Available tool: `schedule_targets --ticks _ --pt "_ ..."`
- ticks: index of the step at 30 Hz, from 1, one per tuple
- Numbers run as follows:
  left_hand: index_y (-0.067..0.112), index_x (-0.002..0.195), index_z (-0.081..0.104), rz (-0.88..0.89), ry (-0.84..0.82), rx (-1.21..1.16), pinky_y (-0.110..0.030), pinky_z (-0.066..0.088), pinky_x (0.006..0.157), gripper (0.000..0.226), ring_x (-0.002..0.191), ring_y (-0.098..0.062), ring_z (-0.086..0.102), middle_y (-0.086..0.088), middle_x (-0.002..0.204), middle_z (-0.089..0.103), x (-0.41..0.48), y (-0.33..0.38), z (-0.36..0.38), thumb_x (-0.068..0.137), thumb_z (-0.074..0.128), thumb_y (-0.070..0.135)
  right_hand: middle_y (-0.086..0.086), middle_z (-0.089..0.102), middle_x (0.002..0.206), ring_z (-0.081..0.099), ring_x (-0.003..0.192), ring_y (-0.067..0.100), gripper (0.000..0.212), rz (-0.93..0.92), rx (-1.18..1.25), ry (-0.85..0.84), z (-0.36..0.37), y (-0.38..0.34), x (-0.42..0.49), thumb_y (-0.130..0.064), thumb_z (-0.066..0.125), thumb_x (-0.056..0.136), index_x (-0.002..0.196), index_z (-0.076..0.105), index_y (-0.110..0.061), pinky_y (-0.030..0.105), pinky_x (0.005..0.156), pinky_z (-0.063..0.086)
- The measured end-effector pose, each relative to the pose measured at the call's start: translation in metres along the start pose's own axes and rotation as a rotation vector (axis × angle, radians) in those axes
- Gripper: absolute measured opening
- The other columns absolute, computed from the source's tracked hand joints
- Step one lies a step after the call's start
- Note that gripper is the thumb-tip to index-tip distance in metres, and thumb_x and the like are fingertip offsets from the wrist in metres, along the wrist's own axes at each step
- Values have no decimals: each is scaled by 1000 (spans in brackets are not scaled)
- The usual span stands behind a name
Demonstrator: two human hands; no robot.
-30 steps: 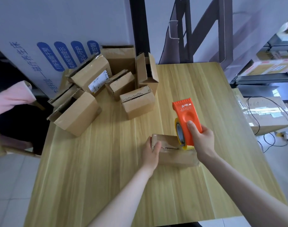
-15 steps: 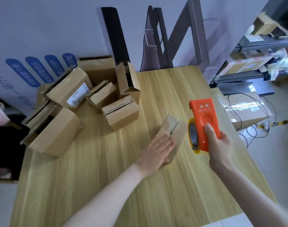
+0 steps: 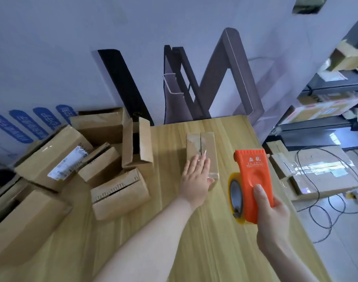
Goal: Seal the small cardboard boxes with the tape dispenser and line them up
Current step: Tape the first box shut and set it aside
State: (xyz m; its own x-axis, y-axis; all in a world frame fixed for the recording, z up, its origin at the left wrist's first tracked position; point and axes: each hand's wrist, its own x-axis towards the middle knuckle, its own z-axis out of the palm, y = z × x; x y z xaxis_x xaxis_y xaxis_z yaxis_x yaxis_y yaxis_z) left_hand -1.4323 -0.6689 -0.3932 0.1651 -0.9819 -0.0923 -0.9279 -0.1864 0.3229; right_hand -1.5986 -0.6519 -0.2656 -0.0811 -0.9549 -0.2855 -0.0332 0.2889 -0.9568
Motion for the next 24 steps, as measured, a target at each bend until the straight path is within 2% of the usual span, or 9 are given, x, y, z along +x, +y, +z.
schedule_targets --ticks 2,8,13,15,16,18,21,23,24 --pt "16 154 4 -45 11 11 -38 -13 118 59 148 -19 -13 0 161 -7 43 1 -4 104 25 38 -5 55 37 50 29 3 27 17 10 -8 0 3 26 -16 56 93 72 57 0 13 32 38" --pt "18 154 -1 -144 -21 61 -37 -10 119 60 147 -17 -15 3 161 -11 145 2 -13 104 24 40 -3 60 43 54 35 7 21 117 29 -48 2 21 92 -19 60 91 79 63 -2 17 33 41" --pt "18 154 -3 -169 0 78 -37 -10 119 62 147 -16 -15 3 161 -11 164 1 -8 104 24 41 -3 58 42 53 34 7 24 117 18 -98 10 25 114 -18 59 91 76 61 0 16 34 41" --pt "19 152 -12 -145 -4 -22 -36 -10 119 67 146 -13 -20 3 159 -19 161 -3 -13 103 28 41 -2 57 42 53 34 8 26 118 12 -124 15 25 115 -18 59 92 72 61 -1 16 34 41" --pt "20 151 -15 -133 27 -96 -35 -10 119 70 145 -11 -22 4 157 -24 158 -5 -17 102 31 40 -2 57 42 52 34 7 25 124 13 -137 17 24 115 -17 59 91 72 61 -2 16 33 40" --pt "21 151 -14 -151 190 -156 -31 -8 119 73 145 -10 -20 7 155 -24 146 -13 -29 101 36 37 -1 59 44 54 36 8 23 141 20 -170 20 24 114 -18 60 90 75 62 0 17 34 42" --pt "16 154 3 -322 495 -23 -33 3 120 69 148 -15 -6 0 161 -4 116 -44 -52 100 42 32 2 61 48 58 38 13 22 159 11 -209 22 25 110 -19 62 89 79 63 0 22 34 44" --pt "14 154 8 -483 583 123 -39 6 120 68 148 -19 -2 -5 162 3 94 -78 -66 99 43 32 4 62 48 58 39 14 22 170 0 -217 22 25 107 -20 62 88 78 63 0 24 34 46" --pt "13 154 8 -571 572 202 -42 5 119 68 149 -21 -2 -8 161 3 84 -95 -72 99 43 35 6 62 49 59 40 16 22 173 1 -227 23 24 104 -21 62 88 79 64 0 26 34 47"
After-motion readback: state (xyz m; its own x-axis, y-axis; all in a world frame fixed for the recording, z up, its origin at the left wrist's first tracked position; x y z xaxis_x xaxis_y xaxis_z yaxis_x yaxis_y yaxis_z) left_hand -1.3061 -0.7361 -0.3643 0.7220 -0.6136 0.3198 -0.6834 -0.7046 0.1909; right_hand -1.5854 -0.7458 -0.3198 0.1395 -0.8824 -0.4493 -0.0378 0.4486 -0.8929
